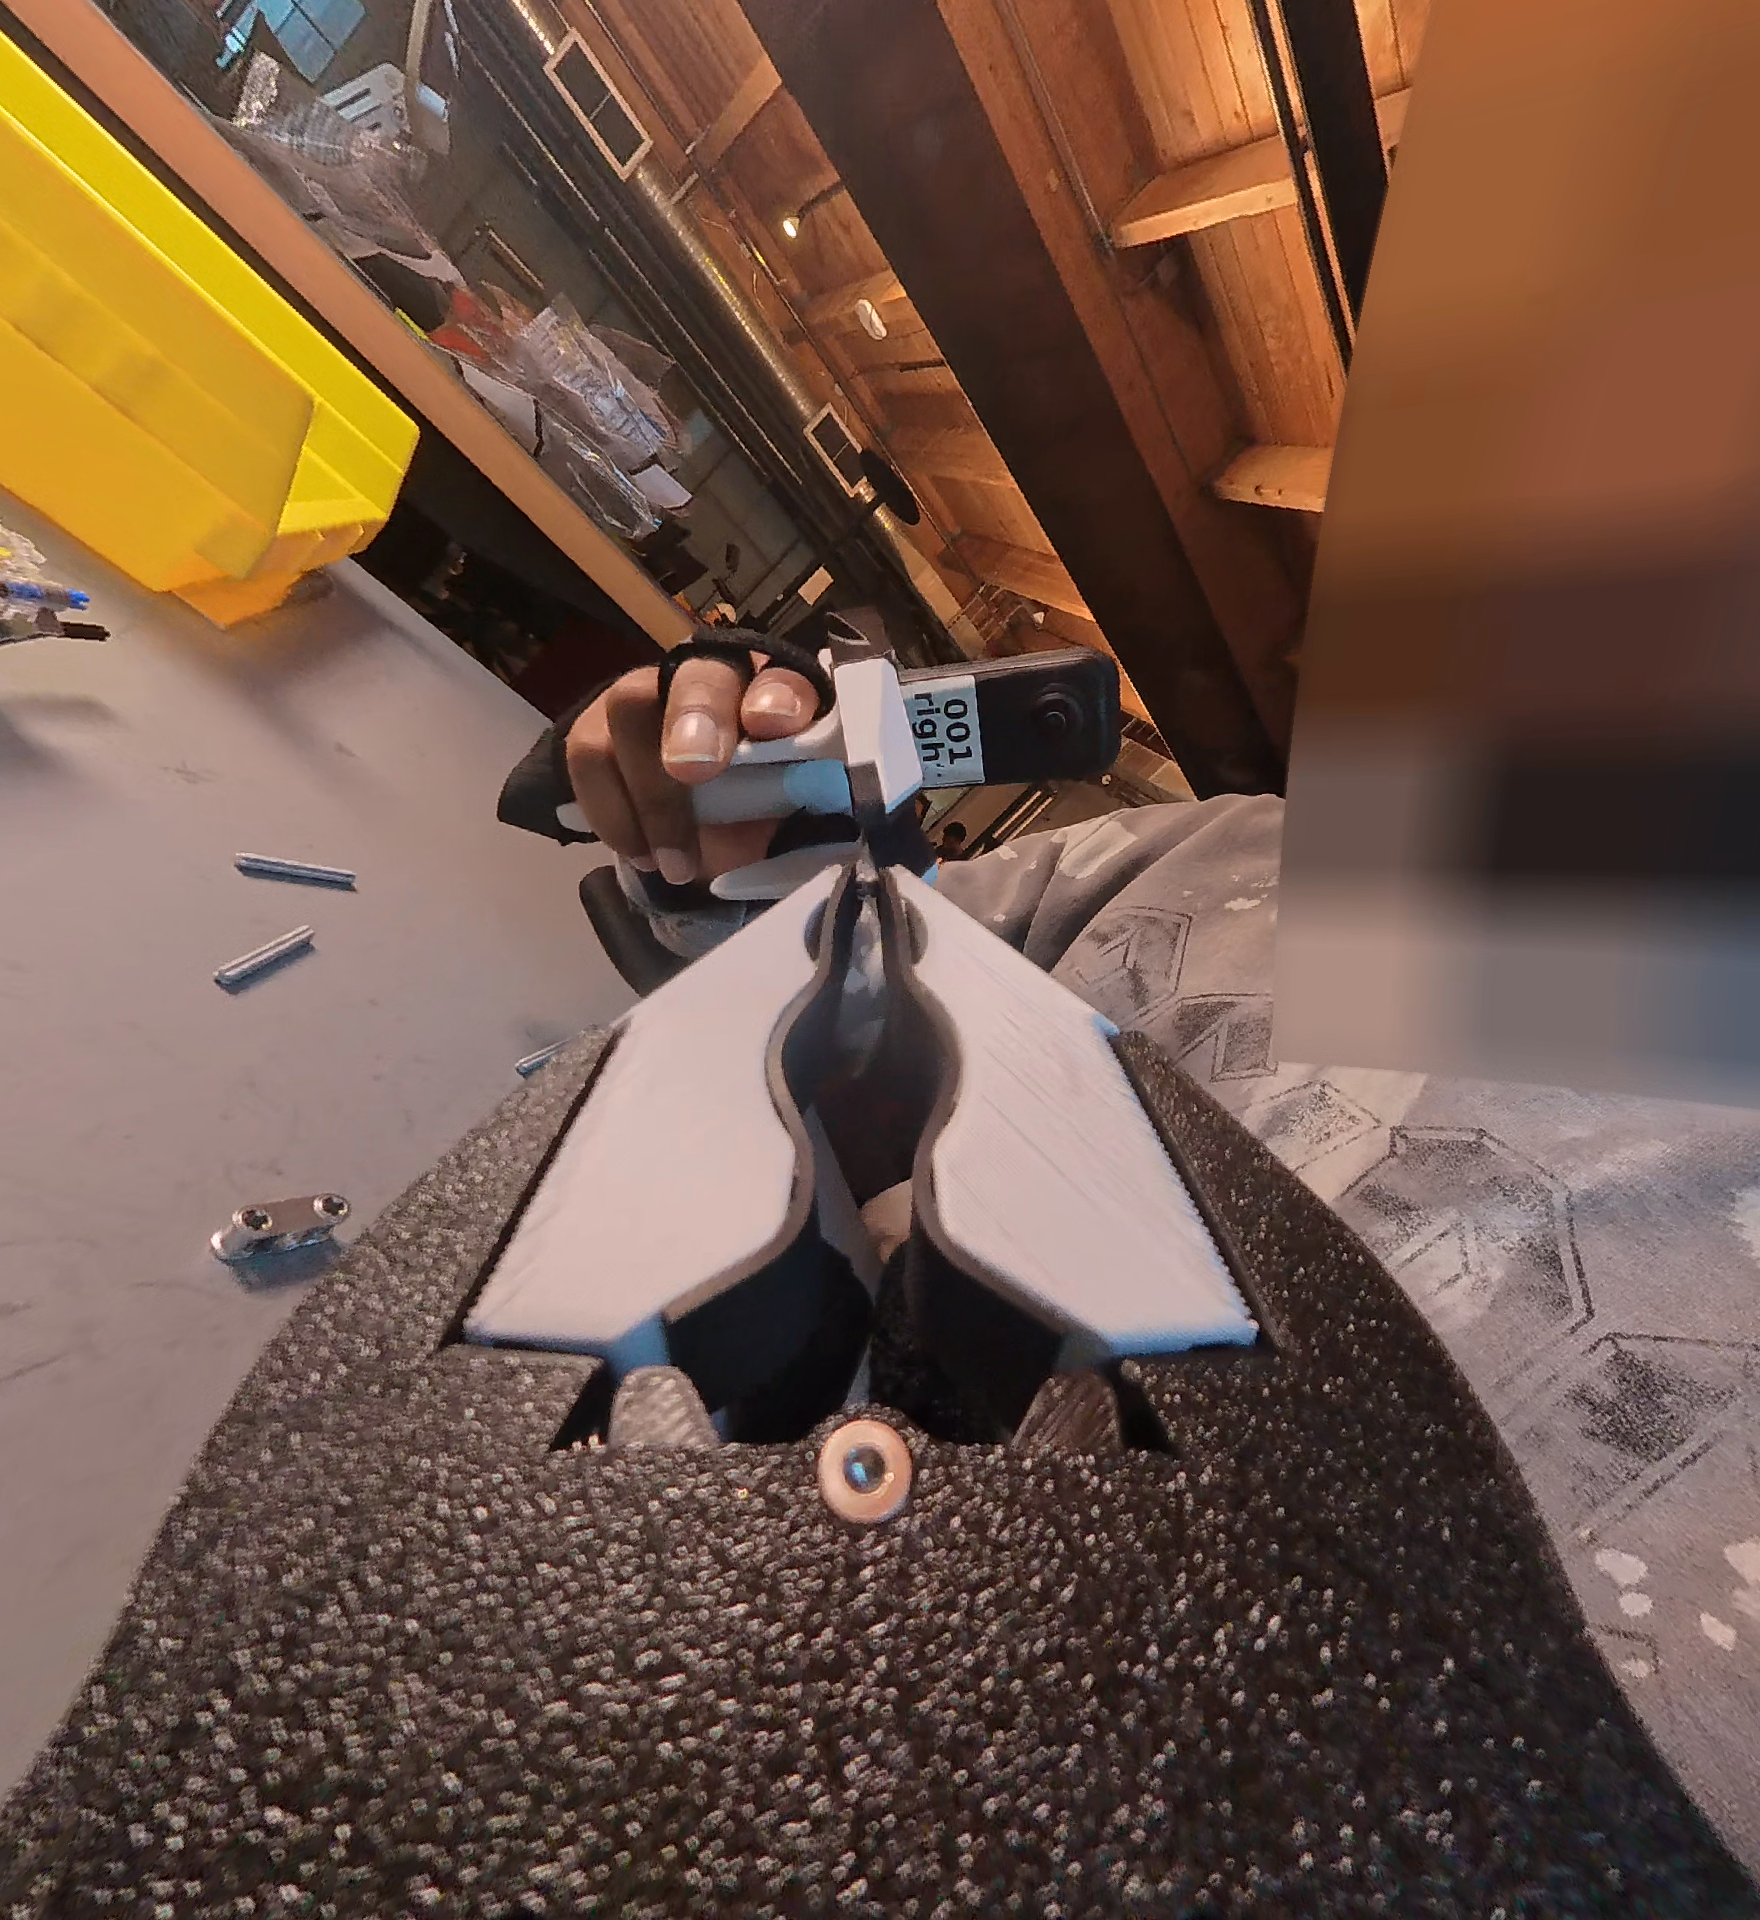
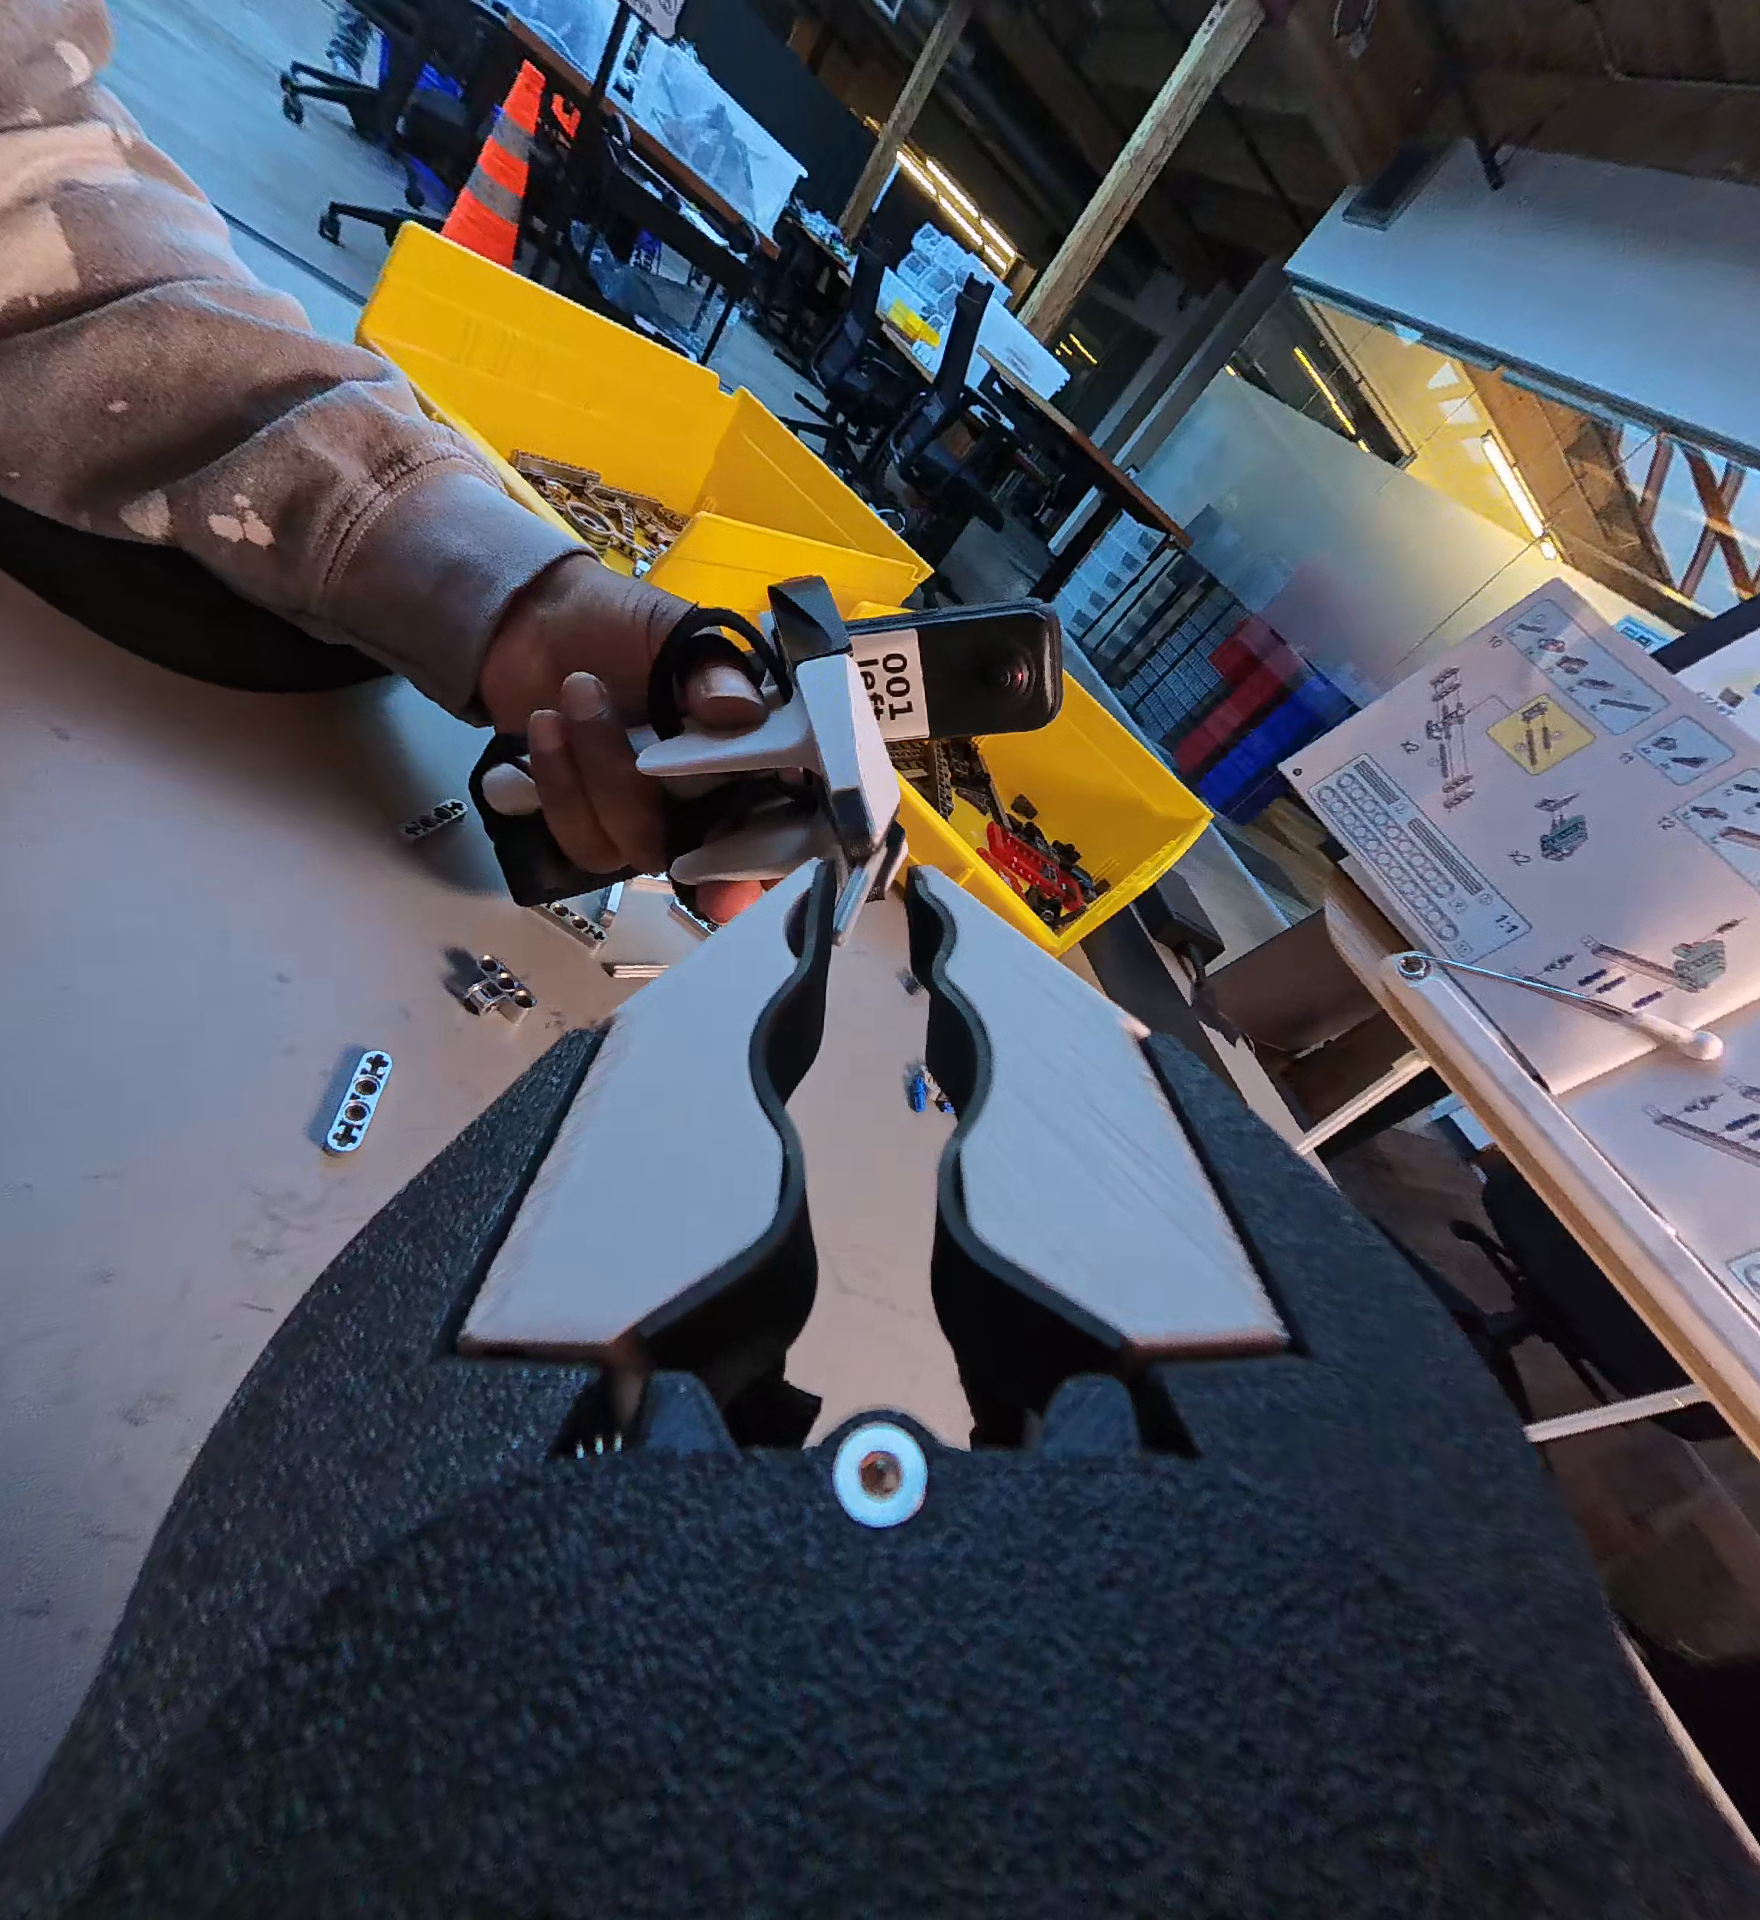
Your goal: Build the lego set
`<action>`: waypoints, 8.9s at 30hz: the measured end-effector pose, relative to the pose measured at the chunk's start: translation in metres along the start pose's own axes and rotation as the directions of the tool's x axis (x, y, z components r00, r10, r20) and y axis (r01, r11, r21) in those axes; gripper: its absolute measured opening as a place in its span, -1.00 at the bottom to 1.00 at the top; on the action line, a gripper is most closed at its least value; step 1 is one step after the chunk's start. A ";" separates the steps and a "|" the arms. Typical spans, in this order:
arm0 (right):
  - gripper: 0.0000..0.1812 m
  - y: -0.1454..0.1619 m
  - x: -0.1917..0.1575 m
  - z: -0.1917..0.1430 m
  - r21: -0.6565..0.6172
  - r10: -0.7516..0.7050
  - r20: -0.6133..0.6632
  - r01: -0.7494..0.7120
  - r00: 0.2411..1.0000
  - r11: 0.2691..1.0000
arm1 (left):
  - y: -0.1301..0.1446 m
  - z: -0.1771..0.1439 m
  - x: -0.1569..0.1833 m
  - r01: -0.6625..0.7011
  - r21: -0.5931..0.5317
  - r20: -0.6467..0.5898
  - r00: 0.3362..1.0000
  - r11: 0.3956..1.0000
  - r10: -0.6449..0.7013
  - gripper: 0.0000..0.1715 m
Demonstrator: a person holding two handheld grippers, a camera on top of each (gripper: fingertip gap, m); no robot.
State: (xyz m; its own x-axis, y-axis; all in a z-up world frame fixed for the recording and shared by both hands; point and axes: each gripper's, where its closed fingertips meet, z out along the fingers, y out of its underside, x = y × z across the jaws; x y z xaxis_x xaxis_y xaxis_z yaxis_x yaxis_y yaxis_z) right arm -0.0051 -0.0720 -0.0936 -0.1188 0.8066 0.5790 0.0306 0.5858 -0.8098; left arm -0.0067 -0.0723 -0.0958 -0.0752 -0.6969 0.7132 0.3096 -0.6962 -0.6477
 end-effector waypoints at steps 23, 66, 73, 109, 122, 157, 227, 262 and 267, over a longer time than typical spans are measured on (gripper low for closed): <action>-0.95 0.003 0.001 0.002 -0.042 -0.122 -0.051 0.120 0.991 0.992 | -0.001 0.003 0.000 0.064 0.031 -0.034 0.997 0.997 -0.063 -0.98; -0.97 0.080 0.000 -0.010 -0.208 0.365 0.154 -0.331 0.918 0.920 | 0.082 -0.052 -0.105 -0.205 -0.830 0.302 0.618 0.519 0.726 -0.74; -0.97 0.079 -0.004 -0.009 -0.205 0.414 0.179 -0.378 0.893 0.903 | 0.074 -0.046 -0.101 -0.285 -0.802 0.290 0.584 0.526 0.759 -0.75; -0.98 0.060 -0.013 0.008 -0.192 0.628 0.183 -0.599 0.756 0.777 | 0.007 -0.020 -0.058 -0.637 -0.605 0.372 0.303 0.477 0.877 -0.75; -0.98 0.105 -0.039 0.002 -0.489 0.560 0.149 -0.432 0.815 0.758 | 0.060 -0.043 -0.102 -0.354 -0.852 0.251 0.368 0.385 0.895 -0.76; -0.97 0.041 -0.027 0.002 -0.119 0.538 0.309 -0.529 0.784 0.840 | 0.035 -0.003 -0.035 -0.367 -0.360 0.254 0.846 0.858 0.469 -0.98; -0.98 0.101 -0.055 -0.011 -0.484 0.578 0.293 -0.403 0.762 0.777 | 0.124 -0.027 -0.063 -0.063 -0.810 0.444 0.582 0.583 0.681 -0.80; -0.97 0.056 -0.001 0.000 -0.205 0.439 0.097 -0.414 0.893 0.887 | 0.013 -0.016 -0.068 -0.358 -0.210 0.738 0.552 0.910 0.387 -0.93; -0.97 0.068 0.019 0.005 -0.245 0.324 -0.121 -0.344 0.938 0.906 | -0.007 -0.014 -0.076 -0.275 0.039 0.713 0.682 0.961 0.166 -0.94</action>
State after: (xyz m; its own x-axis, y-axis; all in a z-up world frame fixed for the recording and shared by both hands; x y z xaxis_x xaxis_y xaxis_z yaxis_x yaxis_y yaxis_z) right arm -0.0103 -0.0174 -0.1382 0.0183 0.9561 0.2925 0.3120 0.2725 -0.9102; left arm -0.0165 -0.0166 -0.1490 0.6757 -0.4677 0.5698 0.3552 -0.4707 -0.8076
